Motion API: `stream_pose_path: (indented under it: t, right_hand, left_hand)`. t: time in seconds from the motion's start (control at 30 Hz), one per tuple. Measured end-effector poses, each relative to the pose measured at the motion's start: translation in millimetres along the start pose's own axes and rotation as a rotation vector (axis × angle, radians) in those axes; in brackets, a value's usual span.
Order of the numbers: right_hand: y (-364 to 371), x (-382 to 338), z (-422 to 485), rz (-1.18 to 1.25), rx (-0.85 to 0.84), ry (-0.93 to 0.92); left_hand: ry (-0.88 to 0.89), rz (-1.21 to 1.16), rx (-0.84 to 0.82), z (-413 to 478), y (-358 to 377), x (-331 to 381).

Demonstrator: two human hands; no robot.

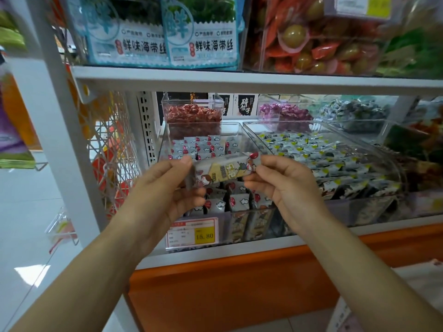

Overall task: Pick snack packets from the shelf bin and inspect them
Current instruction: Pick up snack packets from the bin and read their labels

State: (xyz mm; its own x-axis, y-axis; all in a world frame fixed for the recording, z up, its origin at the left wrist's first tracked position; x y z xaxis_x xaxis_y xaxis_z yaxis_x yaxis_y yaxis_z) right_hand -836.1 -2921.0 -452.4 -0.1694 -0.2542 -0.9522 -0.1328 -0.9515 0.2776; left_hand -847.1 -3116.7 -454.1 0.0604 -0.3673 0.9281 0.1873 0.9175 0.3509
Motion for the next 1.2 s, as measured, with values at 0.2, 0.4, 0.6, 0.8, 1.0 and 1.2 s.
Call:
stream_pose_path:
  t: [0.2, 0.4, 0.6, 0.8, 1.0, 1.2]
  right_hand:
    - [8.2, -4.4, -2.6, -0.135, -0.050, -0.062]
    - [17.2, -7.3, -5.4, -0.341, -0.093, -0.182]
    - [11.4, -13.3, -6.0, -0.495, 0.057, -0.315]
    - [22.3, -17.3, -12.4, -0.587, 0.005, -0.403]
    - [28.3, -19.2, -15.3, -0.591, -0.079, -0.427]
    - [28.4, -15.7, -14.2, -0.553, -0.069, -0.397]
  left_hand:
    - [0.130, 0.311, -0.034, -4.5, 2.3, 7.7]
    - [0.206, 0.472, -0.084, -6.0, 2.9, 10.3]
    - [0.333, 0.731, -0.132, -9.6, 11.9, 16.5]
    - [0.288, 0.719, -0.030, -8.8, 9.8, 16.2]
    - [0.313, 0.817, -0.031, -7.3, 4.8, 26.1]
    - [0.358, 0.881, -0.017, -7.1, 3.1, 29.7]
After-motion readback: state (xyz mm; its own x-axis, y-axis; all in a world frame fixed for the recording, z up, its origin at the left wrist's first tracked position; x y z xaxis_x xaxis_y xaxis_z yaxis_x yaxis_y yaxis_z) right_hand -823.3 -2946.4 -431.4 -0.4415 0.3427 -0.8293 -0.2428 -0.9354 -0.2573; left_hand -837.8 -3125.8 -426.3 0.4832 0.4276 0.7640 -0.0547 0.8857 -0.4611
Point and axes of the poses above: each hand's wrist, its own z-axis towards the middle knuckle, its own y-axis out of the palm, x = y × z, the point moved 6 cm from there along z, towards the middle knuckle, and after that the axes turned 5 degrees about y, right-handed, at the moved point
